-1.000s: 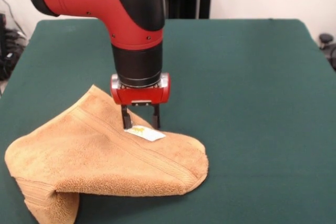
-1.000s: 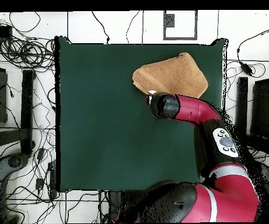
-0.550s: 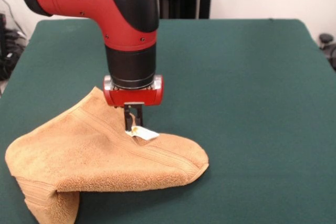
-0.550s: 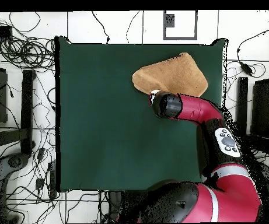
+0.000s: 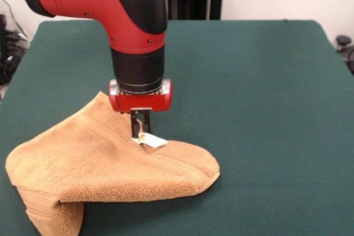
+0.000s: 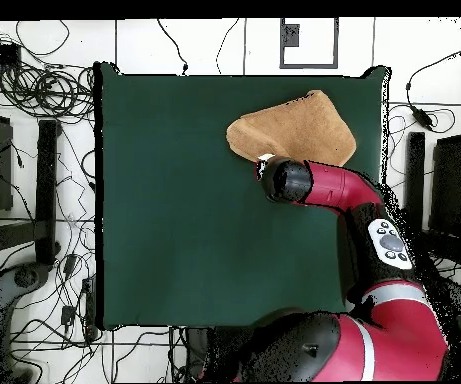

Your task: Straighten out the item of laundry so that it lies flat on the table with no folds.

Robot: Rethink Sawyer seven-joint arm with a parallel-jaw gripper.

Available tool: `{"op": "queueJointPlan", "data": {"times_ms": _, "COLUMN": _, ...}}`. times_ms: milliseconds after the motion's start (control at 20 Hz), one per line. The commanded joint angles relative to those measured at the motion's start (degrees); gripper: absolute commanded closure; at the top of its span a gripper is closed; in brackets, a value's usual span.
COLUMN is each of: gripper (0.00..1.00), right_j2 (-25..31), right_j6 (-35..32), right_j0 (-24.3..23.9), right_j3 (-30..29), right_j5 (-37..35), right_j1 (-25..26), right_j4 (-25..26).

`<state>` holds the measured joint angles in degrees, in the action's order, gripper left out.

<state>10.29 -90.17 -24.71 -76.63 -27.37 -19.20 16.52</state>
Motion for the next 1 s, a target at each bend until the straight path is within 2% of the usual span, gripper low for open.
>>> {"op": "queueJointPlan", "data": {"times_ms": 50, "gripper": 1.0, "right_j2": 2.92, "right_j6": -1.11, "right_j0": 0.88, "right_j3": 0.18, "right_j5": 3.02, "right_j1": 6.54, "right_j4": 3.21}}
{"op": "queueJointPlan", "data": {"times_ms": 400, "gripper": 1.0, "right_j2": 2.07, "right_j6": -2.83, "right_j0": 1.85, "right_j3": -3.52, "right_j5": -2.95, "right_j1": 1.89, "right_j4": 0.84}}
{"op": "queueJointPlan", "data": {"times_ms": 1000, "gripper": 1.0, "right_j2": 1.85, "right_j6": -3.84, "right_j0": 2.75, "right_j3": -4.23, "right_j5": -10.36, "right_j1": -1.38, "right_j4": -1.58}}
